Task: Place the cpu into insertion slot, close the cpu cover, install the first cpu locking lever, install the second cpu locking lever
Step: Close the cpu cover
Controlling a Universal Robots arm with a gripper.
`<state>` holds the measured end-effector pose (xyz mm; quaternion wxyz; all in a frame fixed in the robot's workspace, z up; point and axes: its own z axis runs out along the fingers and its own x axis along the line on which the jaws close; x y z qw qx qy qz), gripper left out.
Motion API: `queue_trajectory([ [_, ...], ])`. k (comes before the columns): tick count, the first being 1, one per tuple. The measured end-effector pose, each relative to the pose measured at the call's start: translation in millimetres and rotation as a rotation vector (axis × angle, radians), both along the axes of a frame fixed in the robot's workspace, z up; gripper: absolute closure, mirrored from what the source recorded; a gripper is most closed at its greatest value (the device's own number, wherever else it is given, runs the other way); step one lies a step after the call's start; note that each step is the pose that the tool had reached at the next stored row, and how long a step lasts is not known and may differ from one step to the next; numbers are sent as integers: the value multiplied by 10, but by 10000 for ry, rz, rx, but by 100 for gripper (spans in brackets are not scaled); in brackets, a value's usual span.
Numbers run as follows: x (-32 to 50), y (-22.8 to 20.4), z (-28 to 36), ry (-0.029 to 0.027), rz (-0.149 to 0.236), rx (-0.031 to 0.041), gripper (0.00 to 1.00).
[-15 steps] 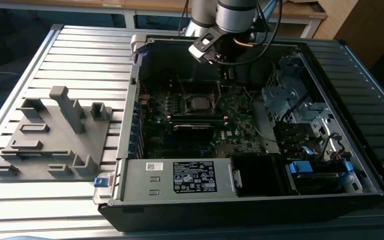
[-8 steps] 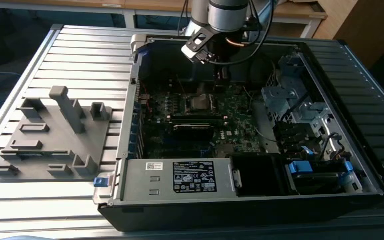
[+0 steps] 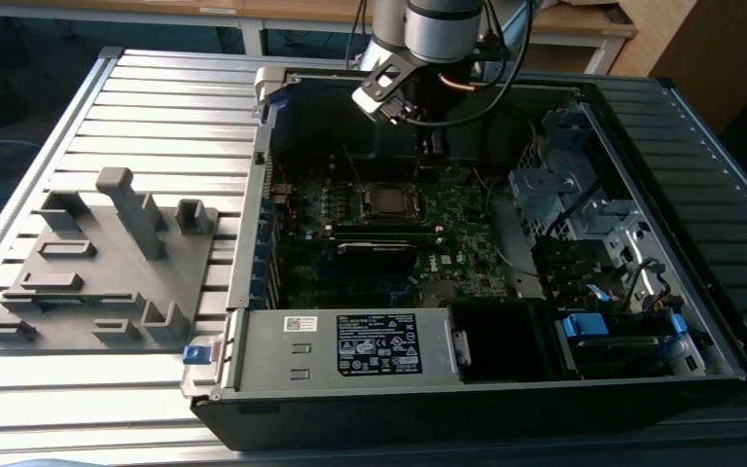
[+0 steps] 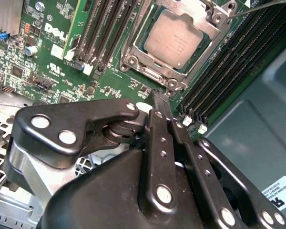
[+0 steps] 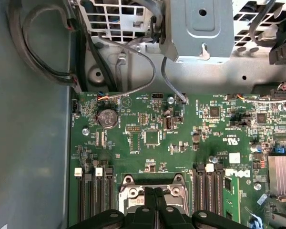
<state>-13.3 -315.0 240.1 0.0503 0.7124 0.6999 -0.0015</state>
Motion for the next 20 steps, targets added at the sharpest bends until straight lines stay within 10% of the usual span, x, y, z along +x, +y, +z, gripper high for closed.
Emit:
queue_trajectory([
  [7,1,0,-12,686,0,-77,90],
  [15,-5,-1,-12,702,1,-53,90],
  [20,-22,-16,-12,701,14,325,90],
])
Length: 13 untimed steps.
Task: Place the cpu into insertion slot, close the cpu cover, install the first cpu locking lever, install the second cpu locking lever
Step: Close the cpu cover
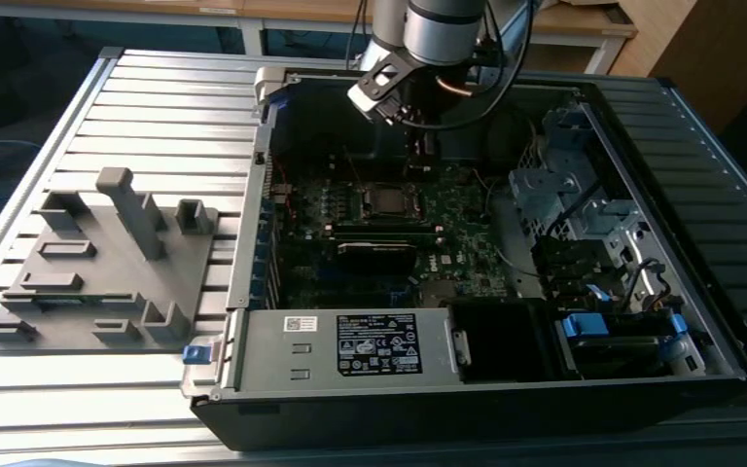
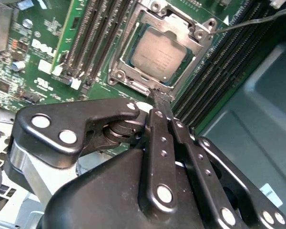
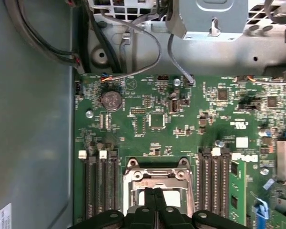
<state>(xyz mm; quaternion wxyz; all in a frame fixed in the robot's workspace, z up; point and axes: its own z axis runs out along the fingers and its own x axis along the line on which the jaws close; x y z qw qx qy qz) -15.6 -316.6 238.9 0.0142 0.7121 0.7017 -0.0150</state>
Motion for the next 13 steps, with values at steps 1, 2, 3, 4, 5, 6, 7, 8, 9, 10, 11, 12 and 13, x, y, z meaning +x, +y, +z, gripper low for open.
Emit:
queue_trajectory([
  [1,-1,-4,0,0,0,42,90],
  [2,-1,-10,0,0,0,62,90],
  [3,-3,-15,0,0,0,74,90],
  [4,-6,-23,0,0,0,92,90],
  [5,-11,-31,0,-1,-1,111,90],
  [6,-15,-42,-1,-2,-1,133,90],
  [7,-18,-54,-1,-5,1,157,90],
  [8,-20,-67,-2,-10,2,173,90],
  [9,-23,-80,-4,-15,2,184,90],
  [10,-25,-94,-7,-19,3,191,90],
  [11,-28,-105,-8,-21,3,195,90],
  [12,-31,-110,-9,-21,2,197,90],
  [13,-36,-113,-9,-21,2,197,90],
])
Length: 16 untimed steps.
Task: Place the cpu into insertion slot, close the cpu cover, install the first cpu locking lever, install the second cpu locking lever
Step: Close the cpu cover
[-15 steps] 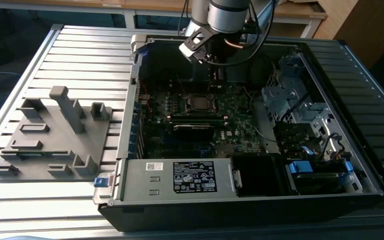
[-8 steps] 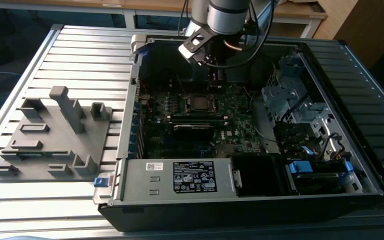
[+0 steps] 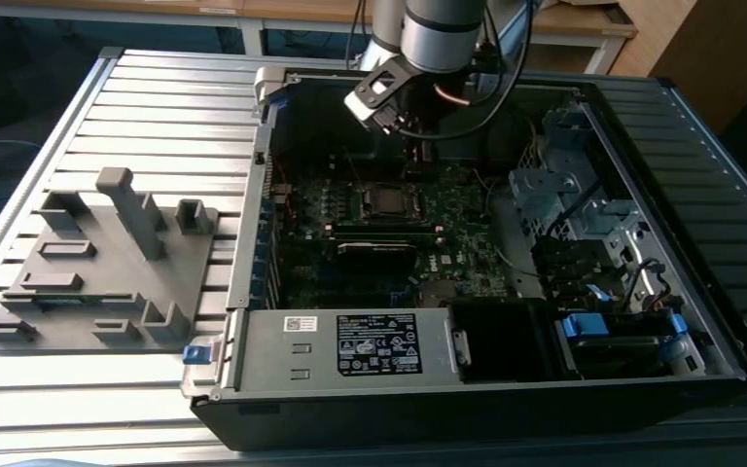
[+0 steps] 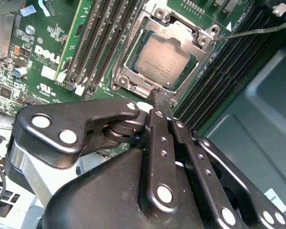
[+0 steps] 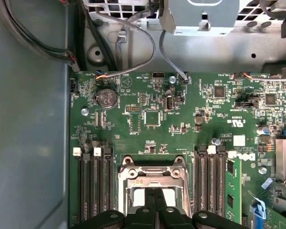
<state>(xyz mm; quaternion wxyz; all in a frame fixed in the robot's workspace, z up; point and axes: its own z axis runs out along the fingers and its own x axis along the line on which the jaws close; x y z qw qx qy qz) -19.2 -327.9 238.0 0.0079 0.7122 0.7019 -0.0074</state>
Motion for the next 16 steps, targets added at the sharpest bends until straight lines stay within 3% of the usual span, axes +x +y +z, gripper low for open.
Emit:
queue_trajectory([
  [6,-36,-16,-2,-3,1,26,90],
  [11,-98,-25,-3,-7,1,175,90],
  [16,-100,-25,-2,-6,2,177,90],
])
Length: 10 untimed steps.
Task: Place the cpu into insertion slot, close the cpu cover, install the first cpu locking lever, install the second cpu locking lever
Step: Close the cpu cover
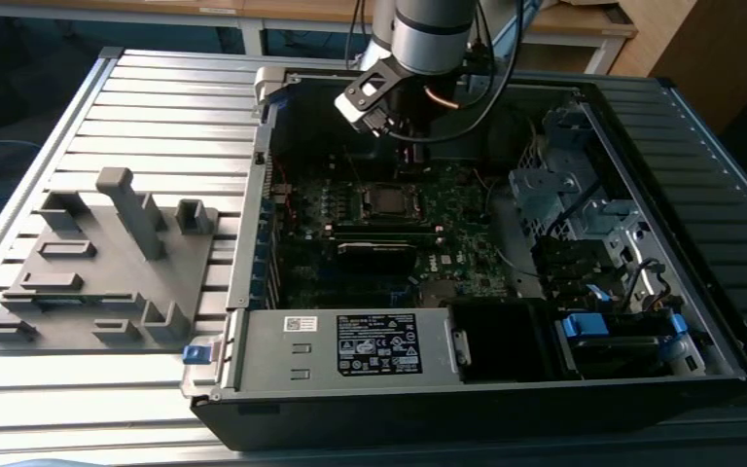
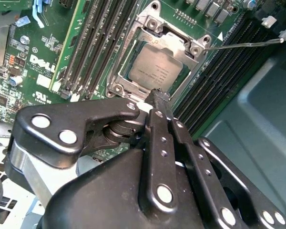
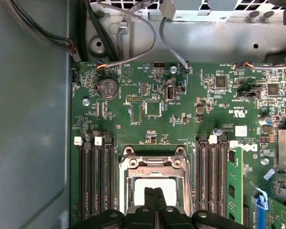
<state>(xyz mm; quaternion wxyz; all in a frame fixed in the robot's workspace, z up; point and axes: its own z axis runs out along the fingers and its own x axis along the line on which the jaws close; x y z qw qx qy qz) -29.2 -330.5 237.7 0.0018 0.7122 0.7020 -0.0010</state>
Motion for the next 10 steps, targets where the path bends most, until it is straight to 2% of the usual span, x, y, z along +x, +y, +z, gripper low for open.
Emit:
queue_trajectory([
  [5,0,1,-1,-1,180,91,90],
  [10,0,0,-2,-1,689,106,90],
])
